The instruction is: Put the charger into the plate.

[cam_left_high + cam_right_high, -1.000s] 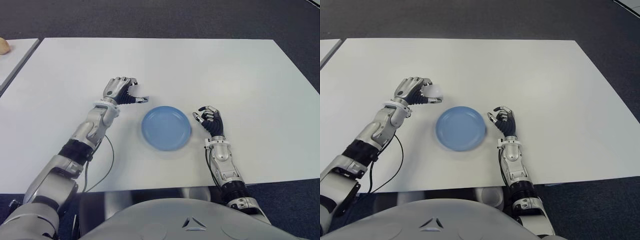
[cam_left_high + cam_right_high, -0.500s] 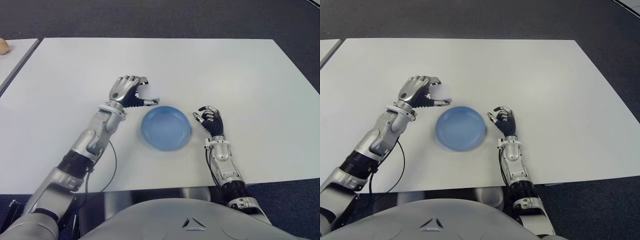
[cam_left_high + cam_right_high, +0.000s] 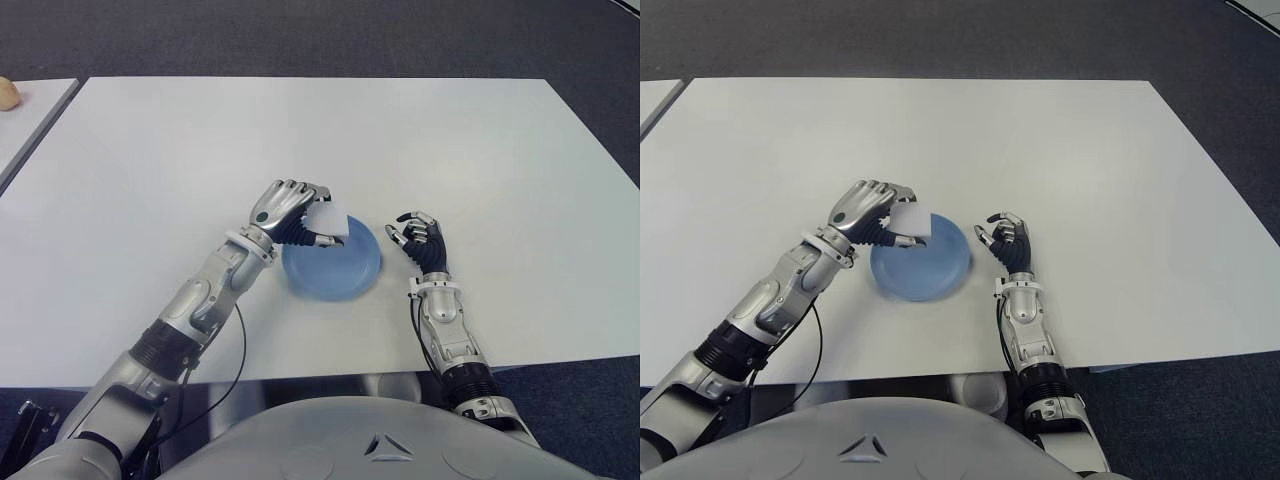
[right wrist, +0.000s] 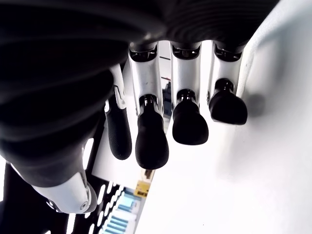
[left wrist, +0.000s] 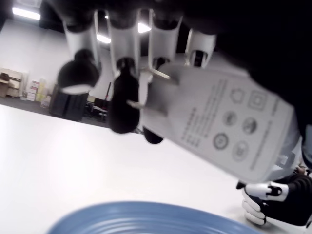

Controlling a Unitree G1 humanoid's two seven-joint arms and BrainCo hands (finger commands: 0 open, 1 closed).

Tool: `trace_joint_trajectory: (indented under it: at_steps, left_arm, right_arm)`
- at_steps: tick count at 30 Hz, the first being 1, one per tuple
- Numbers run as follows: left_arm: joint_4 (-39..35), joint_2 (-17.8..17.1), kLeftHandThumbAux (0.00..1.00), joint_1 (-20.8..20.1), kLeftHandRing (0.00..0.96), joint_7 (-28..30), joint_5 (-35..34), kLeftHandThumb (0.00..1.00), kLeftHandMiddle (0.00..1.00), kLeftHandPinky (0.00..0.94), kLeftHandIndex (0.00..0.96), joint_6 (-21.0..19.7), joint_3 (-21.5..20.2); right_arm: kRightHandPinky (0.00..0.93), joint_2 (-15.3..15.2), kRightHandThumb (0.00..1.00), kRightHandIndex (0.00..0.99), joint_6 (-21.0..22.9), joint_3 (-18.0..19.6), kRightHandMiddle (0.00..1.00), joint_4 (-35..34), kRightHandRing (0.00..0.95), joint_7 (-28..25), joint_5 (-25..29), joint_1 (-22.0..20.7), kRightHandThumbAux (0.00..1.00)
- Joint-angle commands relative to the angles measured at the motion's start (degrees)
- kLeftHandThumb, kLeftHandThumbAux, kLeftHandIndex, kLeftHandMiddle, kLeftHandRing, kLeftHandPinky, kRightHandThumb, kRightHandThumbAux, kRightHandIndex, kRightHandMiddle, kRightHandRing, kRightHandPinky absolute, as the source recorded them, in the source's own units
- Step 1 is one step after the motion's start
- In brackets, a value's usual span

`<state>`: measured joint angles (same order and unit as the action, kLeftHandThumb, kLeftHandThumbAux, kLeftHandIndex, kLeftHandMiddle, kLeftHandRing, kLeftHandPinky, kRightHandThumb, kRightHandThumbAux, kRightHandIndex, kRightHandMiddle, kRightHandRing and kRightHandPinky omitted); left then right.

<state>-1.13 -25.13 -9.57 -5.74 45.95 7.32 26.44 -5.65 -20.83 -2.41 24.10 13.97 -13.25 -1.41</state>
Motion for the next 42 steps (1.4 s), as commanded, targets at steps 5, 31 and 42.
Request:
trace_joint_trajectory:
  at_steps: [5,31,42]
  left_arm:
    - [5.44,0.78,0.667,-1.09,0.850,3.20,1.28,0.851,0.547,0.847,0.399,2.56,2.96]
    - [19.41,0.51,0.628,-5.48,0.225,-5.70,8.31,0.644,0.273,0.170,0.228,11.23,6.73]
    - [20.42,0.82,0.733,-6.53,0.043,-5.40,10.10,0.381,0.074,0.011,0.046,10.44,7.35]
  right_arm:
    - [0.815,0.28,0.702,0.434,0.49,-0.10,0.778,-0.39,0.798,-0.09,-0.25,0.59,0.730]
    - [0.818,0.67,0.702,0.434,1.20,-0.03,0.779,-1.68,0.797,-0.19,-0.12,1.08,0.729]
    - [0.818,0.57,0.702,0.434,0.97,0.10,0.778,-1.35,0.797,-0.09,-0.12,0.88,0.729]
